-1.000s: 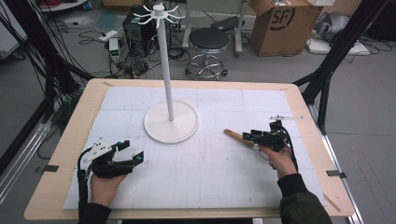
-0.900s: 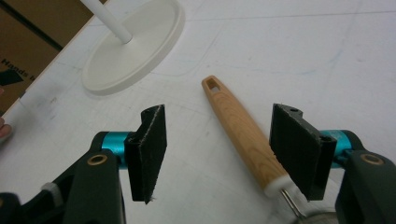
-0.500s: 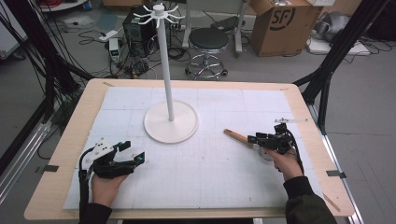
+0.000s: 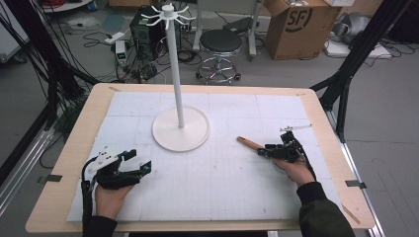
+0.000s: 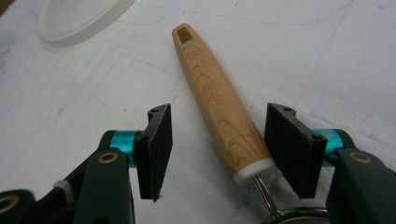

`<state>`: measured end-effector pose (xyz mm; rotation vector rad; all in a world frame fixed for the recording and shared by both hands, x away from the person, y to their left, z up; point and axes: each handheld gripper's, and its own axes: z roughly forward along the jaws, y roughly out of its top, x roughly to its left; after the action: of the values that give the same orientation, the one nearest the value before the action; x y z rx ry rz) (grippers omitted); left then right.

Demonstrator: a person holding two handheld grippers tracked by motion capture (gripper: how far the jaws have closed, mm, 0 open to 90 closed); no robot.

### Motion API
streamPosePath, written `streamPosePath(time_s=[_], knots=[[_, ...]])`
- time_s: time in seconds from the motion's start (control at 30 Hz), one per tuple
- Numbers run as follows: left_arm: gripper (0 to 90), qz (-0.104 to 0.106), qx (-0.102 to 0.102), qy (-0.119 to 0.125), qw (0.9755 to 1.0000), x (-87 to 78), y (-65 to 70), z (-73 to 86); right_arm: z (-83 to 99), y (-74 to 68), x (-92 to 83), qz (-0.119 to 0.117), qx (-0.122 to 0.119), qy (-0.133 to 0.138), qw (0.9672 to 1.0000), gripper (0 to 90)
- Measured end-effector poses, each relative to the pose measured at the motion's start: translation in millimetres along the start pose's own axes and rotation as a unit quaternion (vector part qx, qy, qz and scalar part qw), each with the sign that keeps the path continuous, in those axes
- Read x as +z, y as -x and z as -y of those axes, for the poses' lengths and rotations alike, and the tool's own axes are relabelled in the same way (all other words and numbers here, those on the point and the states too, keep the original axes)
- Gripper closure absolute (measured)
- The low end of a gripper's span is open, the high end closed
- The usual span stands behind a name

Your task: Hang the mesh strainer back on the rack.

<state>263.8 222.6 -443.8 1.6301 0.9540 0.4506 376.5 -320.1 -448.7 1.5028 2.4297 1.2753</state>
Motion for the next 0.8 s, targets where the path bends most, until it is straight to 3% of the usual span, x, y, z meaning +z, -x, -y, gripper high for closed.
streamPosePath(time_s=[0.17, 0.23, 0.4, 0.57, 0.8], knots=[[21.7, 0.000, -0.002, 0.000, 1.0000, -0.1, 0.0, 0.1, 0.7, -15.4, 1.4, 0.029, -0.044, -0.027, 0.9982, 42.5], [21.7, 0.000, -0.001, 0.001, 1.0000, 0.4, 0.4, 0.0, 0.2, -19.6, 1.6, 0.038, -0.058, -0.035, 0.9970, 48.7], [21.7, -0.001, -0.002, -0.001, 1.0000, 1.1, 1.0, 0.1, 0.5, -22.9, 3.5, 0.043, -0.071, -0.043, 0.9956, 51.1], [21.7, 0.002, 0.001, -0.002, 1.0000, 2.5, 1.7, -0.1, 1.8, -32.1, 7.1, 0.079, -0.111, -0.050, 0.9894, 52.1], [21.8, 0.002, -0.001, -0.001, 1.0000, 1.8, 1.3, 0.0, 2.7, -37.1, 8.3, 0.102, -0.131, -0.054, 0.9847, 56.8]])
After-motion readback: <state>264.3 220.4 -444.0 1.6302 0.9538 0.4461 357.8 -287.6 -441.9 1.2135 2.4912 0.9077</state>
